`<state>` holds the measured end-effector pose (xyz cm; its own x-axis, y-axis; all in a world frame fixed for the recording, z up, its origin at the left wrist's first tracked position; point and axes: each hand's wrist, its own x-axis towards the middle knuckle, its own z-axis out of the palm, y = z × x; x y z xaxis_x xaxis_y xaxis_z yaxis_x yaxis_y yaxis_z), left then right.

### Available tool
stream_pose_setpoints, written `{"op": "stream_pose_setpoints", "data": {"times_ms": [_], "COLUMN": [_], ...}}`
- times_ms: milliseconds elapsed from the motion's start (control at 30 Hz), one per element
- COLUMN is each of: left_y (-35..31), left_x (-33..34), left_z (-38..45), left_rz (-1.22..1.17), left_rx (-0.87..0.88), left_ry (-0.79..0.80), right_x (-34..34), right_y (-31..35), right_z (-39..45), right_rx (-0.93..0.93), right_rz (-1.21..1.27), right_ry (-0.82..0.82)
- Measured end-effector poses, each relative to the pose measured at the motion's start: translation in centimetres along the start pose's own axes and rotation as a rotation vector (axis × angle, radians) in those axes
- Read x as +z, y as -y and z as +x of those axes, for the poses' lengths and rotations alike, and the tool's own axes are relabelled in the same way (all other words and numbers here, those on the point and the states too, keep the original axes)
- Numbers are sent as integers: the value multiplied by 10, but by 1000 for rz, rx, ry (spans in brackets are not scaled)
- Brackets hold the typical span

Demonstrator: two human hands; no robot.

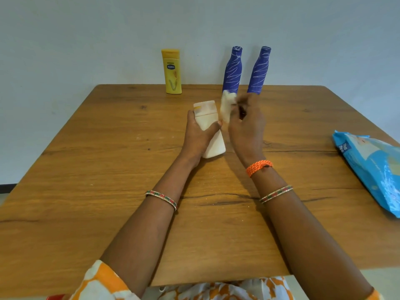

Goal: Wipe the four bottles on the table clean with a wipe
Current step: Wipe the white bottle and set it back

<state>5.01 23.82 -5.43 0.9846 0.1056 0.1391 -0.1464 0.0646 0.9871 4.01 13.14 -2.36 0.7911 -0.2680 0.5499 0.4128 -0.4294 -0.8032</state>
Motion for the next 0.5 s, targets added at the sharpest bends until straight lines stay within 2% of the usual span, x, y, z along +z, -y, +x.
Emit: {"op": "stream_pose_setpoints", "data": {"times_ms": [67, 133, 267, 300, 333, 433, 500], "left_y": [-1, -2, 1, 0, 0, 0, 2], "left_x": [0, -1, -6, -6, -6, -6, -5], "left_z": [0, 0, 0, -1, -1, 0, 2], "left_rz": [-25, -49, -54, -72, -95, -131, -157], "left_rx": [-9, 7, 26, 18, 4, -47, -76], "left_ry": [24, 46, 54, 63, 79, 115, 106], "right_x": [7, 11, 8, 8, 7, 1, -5], "right_y": [6, 7, 4, 1, -3, -11, -18], "right_z": [-10, -15, -11, -9, -6, 5, 10], "right_rx": [-264, -466, -635, -574, -439, 56, 189], "right_rz": [-159, -260, -320, -277, -199, -12, 50], "right_ry": [185, 243, 292, 281, 249, 122, -40]}}
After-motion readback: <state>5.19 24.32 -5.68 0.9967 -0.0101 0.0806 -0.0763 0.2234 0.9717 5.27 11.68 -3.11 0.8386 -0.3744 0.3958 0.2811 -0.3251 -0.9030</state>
